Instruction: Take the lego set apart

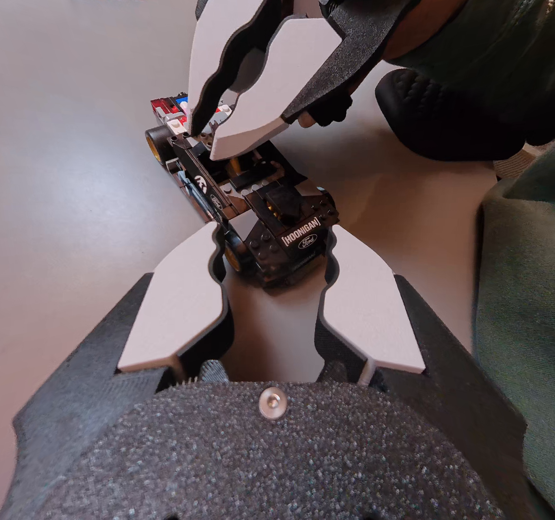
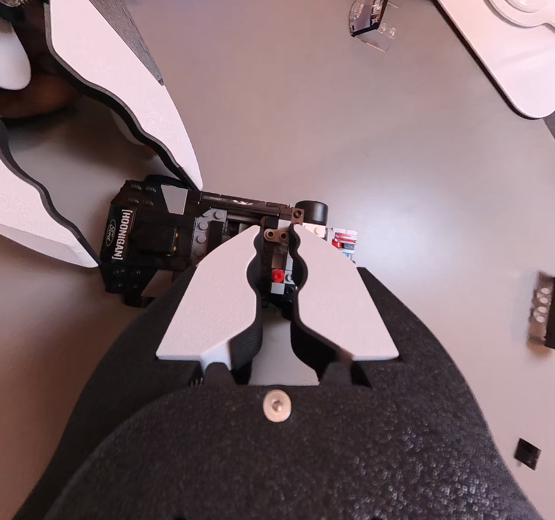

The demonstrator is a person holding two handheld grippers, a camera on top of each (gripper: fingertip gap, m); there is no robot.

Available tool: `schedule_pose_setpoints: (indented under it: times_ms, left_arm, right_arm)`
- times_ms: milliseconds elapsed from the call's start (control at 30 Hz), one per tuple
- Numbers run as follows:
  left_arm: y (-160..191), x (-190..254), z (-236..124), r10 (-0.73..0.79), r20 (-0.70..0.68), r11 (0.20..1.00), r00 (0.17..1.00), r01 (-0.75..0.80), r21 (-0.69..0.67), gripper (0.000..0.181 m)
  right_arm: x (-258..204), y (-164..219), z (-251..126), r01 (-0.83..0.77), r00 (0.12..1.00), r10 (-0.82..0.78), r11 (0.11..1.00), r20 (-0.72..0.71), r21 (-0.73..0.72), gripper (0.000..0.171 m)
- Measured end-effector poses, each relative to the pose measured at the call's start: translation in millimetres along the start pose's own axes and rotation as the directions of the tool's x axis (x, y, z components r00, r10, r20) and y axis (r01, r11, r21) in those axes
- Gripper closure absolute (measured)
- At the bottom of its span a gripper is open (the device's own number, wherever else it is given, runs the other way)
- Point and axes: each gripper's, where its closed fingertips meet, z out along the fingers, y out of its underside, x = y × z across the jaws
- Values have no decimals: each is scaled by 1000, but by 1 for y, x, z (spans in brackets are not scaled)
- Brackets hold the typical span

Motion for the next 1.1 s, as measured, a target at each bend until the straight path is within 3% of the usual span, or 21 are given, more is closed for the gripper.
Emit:
schedule_pose_setpoints:
  times_ms: [400, 667, 867, 1100]
  left_arm:
    - [-1, 1, 1, -4, 5, 1000, 1000, 4, 9, 119]
    - [-2, 2, 1, 8, 19, 1000, 1000, -9, 14, 119]
    - [-6, 10, 3, 29, 25, 999, 999, -30, 36, 100]
    - [-11, 4, 10, 20, 110, 999, 994, -25, 44, 95]
  right_arm:
    - [-1, 0, 0, -21, 999, 20, 999, -25, -26, 155]
    - [-6, 2, -7, -64, 996, 65, 998, 55, -19, 146]
    - [-12, -1, -31, -38, 995, 35, 999, 96, 36, 140]
    - [-4, -2, -15, -48, 998, 46, 998, 42, 40, 140]
